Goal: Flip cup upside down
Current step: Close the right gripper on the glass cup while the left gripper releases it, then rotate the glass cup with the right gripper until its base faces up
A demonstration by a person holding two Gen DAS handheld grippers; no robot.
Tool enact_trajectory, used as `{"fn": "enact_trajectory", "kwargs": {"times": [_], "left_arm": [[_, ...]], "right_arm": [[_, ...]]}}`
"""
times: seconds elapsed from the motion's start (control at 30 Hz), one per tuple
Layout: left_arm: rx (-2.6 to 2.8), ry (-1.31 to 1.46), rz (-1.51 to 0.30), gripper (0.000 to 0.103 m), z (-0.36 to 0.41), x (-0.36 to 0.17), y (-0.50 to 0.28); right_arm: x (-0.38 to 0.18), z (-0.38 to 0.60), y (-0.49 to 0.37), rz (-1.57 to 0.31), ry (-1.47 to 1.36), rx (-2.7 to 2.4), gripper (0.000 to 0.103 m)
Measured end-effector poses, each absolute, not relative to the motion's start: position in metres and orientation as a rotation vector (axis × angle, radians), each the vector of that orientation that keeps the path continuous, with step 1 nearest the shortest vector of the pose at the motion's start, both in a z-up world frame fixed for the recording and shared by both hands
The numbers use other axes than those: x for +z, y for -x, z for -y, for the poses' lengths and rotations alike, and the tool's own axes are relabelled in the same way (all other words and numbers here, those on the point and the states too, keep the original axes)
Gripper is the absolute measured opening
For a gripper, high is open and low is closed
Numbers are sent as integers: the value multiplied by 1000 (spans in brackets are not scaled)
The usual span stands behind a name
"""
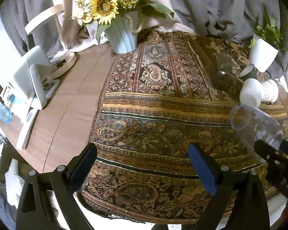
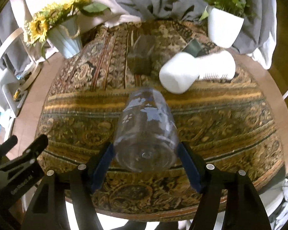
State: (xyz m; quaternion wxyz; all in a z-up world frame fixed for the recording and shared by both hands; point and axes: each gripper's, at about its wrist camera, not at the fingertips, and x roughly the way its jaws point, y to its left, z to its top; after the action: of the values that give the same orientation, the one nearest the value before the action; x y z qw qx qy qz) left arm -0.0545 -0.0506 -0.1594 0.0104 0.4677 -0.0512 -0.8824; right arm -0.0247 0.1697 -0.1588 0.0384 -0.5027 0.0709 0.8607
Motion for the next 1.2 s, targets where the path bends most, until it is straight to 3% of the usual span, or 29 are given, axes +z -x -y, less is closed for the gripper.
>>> {"fn": "enact_trajectory", "kwargs": {"times": [1.2], "left_arm": [[-2814,-1261,97,98,45,-114,97]], "right_arm": [[-130,-173,144,-103,1707,2602,70]]}}
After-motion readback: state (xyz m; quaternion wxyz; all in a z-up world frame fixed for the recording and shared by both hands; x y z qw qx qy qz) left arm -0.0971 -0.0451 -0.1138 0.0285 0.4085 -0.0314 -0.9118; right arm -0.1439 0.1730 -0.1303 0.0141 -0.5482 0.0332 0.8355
